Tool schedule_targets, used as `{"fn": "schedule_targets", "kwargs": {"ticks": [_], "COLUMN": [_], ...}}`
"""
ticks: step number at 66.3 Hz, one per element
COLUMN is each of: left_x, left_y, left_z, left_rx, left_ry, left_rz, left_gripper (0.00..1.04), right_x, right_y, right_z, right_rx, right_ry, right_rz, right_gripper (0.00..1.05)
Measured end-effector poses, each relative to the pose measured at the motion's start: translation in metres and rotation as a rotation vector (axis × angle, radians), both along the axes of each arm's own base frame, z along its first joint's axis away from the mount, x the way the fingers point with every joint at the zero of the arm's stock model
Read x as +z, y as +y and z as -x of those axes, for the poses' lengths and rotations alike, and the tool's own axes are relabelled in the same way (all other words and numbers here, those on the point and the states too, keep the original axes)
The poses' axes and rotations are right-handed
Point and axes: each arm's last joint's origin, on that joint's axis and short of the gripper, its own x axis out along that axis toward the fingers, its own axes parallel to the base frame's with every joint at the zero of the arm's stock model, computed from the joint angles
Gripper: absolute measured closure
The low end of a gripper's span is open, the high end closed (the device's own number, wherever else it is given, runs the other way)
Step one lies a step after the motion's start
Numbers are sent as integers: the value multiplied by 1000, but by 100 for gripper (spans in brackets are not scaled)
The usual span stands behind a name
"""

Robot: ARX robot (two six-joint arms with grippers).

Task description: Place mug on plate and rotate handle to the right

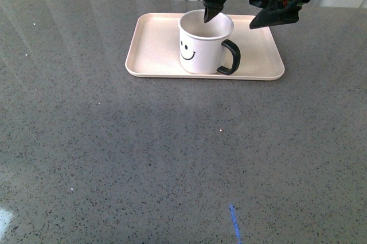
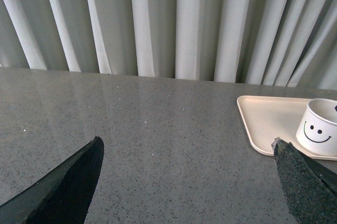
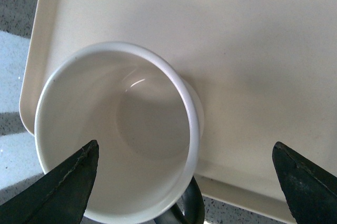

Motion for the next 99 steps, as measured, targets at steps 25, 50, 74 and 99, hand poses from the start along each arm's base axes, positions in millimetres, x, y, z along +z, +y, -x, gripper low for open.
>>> {"fn": "schedule_targets", "kwargs": {"ticks": [25, 50, 74, 99], "left_x": [0, 0, 0, 0], "left_y": [0, 0, 0, 0], "left_z": [0, 0, 0, 0], "left_rx": [0, 0, 0, 0], "left_ry": [0, 0, 0, 0], "left_rz": [0, 0, 0, 0], "left_gripper": [9, 9, 9, 9], "right_x": [-9, -18, -12, 12], "right_y": [3, 9, 8, -4], "right_z": [-9, -15, -17, -25], "right_rx": [-27, -48, -74, 113], "right_ry": [34, 73, 64, 8], "right_rz": [12, 26, 26, 143], "right_gripper": [19, 74, 103, 103]}}
